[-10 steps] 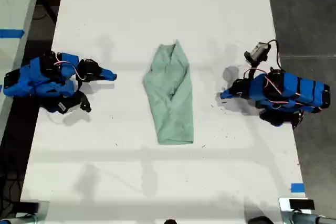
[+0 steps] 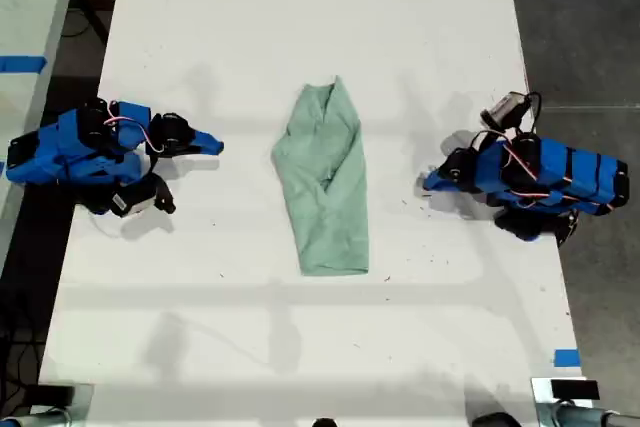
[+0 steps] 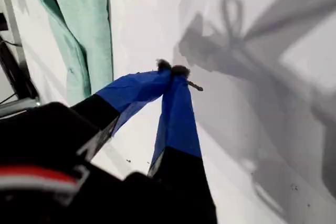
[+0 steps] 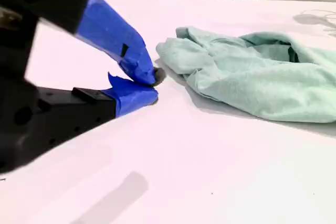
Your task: Fold t shirt
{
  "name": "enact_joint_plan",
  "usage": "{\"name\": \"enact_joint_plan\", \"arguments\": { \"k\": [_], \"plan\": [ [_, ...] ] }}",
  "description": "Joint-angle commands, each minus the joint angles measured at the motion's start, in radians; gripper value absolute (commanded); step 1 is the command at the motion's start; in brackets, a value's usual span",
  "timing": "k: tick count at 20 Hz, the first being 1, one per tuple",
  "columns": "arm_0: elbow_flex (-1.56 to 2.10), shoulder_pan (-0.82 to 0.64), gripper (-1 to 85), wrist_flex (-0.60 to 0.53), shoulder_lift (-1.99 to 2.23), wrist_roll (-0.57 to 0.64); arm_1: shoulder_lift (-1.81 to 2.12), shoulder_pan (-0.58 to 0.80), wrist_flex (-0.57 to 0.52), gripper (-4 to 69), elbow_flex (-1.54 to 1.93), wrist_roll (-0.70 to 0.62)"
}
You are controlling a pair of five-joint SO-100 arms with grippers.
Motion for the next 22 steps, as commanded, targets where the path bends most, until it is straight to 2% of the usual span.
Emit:
{"name": "enact_joint_plan", "arguments": {
  "k": [1,3,5,7,10,15,16,18,20,22],
  "plan": [
    [-0.071,0.012,-0.2,-0.021,-0.041,-0.049,0.008,-0.034,0.006,-0.2,-0.028,0.025],
    [-0.184,0.055,-0.2,-0.103,-0.324,-0.144,-0.038,-0.064,-0.002,-0.2,-0.095,0.075],
    [-0.365,0.133,-0.2,-0.222,-0.735,-0.222,-0.236,-0.109,-0.06,-0.2,-0.212,0.115],
    [-0.62,0.215,-0.2,-0.262,-1.108,-0.267,-0.525,-0.153,-0.138,-0.3,-0.367,0.121],
    [-0.977,0.337,-0.1,-0.264,-1.525,-0.328,-0.853,-0.227,-0.23,-0.4,-0.571,0.107],
    [-1.447,0.506,-0.1,-0.25,-2.031,-0.413,-1.186,-0.341,-0.239,-0.5,-0.802,0.114],
    [-1.511,0.52,1.2,-0.236,-2.095,-0.423,-1.229,-0.354,-0.244,-0.5,-0.836,0.11],
    [-1.578,0.54,11.1,-0.227,-2.166,-0.437,-1.296,-0.376,-0.256,-0.5,-0.89,0.109],
    [-1.64,0.56,16.7,-0.209,-2.22,-0.44,-1.376,-0.393,-0.259,-0.2,-0.943,0.114],
    [-1.743,0.568,18.4,-0.164,-2.295,-0.443,-1.471,-0.413,-0.264,6.4,-1.006,0.123]
  ]
}}
